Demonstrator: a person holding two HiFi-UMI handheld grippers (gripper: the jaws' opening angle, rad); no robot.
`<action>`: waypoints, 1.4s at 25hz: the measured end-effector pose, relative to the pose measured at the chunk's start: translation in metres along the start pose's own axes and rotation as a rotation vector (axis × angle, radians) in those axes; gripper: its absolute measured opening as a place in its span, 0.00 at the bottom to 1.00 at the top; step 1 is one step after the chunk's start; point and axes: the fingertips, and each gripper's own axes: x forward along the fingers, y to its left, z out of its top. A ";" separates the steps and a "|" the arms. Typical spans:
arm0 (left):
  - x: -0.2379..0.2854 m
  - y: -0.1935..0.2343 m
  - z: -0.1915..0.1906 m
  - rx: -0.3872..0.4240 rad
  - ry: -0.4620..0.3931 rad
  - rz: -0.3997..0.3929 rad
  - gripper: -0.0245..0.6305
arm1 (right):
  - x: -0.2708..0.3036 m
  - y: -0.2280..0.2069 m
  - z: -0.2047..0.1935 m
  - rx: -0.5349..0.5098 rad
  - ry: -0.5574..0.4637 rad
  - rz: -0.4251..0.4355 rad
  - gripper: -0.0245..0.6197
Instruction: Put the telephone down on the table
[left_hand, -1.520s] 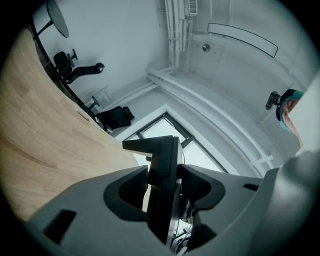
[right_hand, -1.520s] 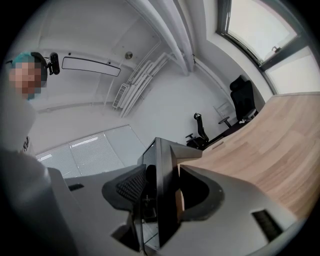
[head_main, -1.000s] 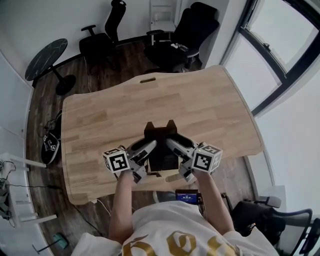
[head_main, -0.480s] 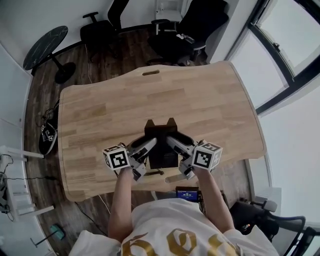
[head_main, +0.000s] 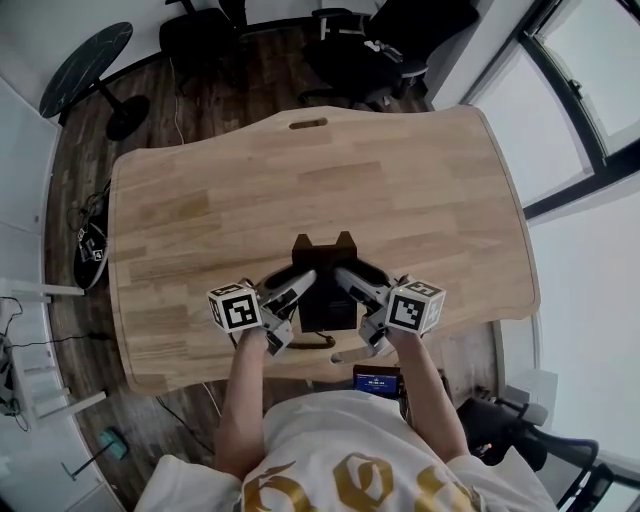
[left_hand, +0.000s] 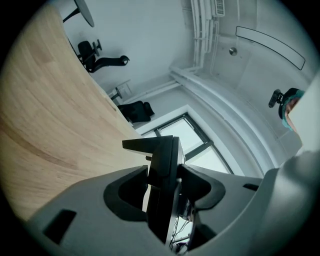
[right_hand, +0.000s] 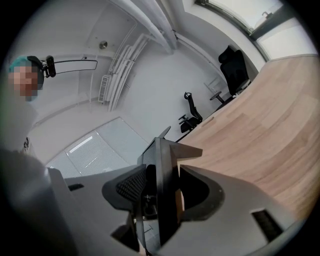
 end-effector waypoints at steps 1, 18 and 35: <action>0.000 0.003 -0.001 -0.007 0.002 0.003 0.35 | 0.002 -0.003 -0.001 0.006 0.005 -0.002 0.34; 0.012 0.048 -0.009 -0.064 0.031 0.043 0.35 | 0.021 -0.044 -0.018 0.078 0.076 -0.021 0.34; 0.014 0.089 -0.013 -0.091 0.040 0.099 0.35 | 0.045 -0.074 -0.035 0.137 0.149 -0.037 0.34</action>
